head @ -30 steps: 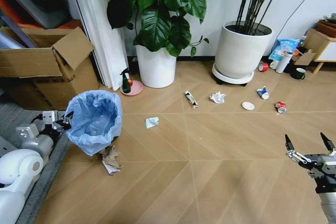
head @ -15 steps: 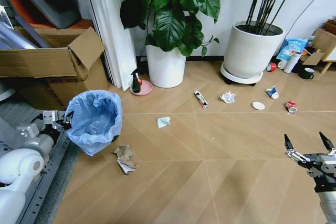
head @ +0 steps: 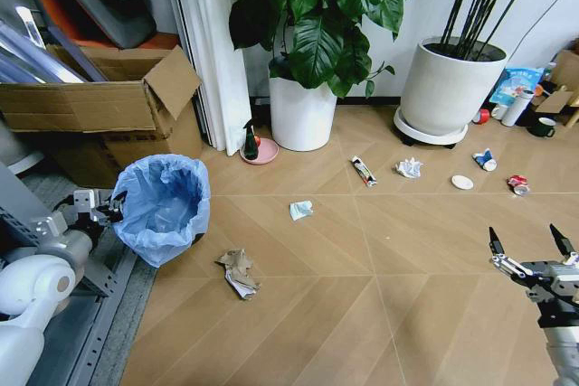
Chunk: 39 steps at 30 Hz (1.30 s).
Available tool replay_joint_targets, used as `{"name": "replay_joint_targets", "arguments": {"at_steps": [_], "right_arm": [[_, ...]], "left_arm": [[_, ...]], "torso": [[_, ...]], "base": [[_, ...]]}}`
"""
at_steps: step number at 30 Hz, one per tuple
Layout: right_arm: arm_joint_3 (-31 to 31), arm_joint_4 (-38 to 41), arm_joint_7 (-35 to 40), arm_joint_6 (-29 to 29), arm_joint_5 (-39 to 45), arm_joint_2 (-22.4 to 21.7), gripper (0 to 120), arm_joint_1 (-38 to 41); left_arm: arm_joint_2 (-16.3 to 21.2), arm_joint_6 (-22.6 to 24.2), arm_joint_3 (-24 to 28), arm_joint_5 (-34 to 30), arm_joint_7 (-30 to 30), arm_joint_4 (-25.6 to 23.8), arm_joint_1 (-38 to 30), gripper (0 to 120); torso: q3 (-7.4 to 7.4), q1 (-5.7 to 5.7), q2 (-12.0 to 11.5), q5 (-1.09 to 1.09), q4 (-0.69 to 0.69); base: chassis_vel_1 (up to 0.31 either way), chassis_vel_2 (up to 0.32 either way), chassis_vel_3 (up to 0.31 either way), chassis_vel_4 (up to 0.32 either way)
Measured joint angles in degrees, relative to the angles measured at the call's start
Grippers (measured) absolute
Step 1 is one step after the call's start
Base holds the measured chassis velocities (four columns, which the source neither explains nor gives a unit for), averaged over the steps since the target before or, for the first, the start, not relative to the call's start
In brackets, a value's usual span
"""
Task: Pick up the trash bin and place the garbage on the floor into it.
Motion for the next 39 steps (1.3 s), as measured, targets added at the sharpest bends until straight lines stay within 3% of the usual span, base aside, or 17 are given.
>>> {"name": "replay_joint_targets", "arguments": {"at_steps": [10,39], "right_arm": [[-4.0,1.0,2.4,-4.3,-1.1,-2.2,100,1.6],[-6.7,-1.0,-4.9,1.7,-4.1,-3.1,100,1.4]], "left_arm": [[0.3,0.0,-0.6,0.0,0.0,-0.8,1.1,0],[-0.3,0.2,-2.4,0.5,-1.0,-4.5,5.0,0]], "torso": [[0.00,0.00,0.0,-0.02,0.01],[0.00,0.00,0.0,-0.02,0.00]], "base": [[0.000,0.000,0.000,0.000],[-0.003,0.004,0.005,-0.003]]}}
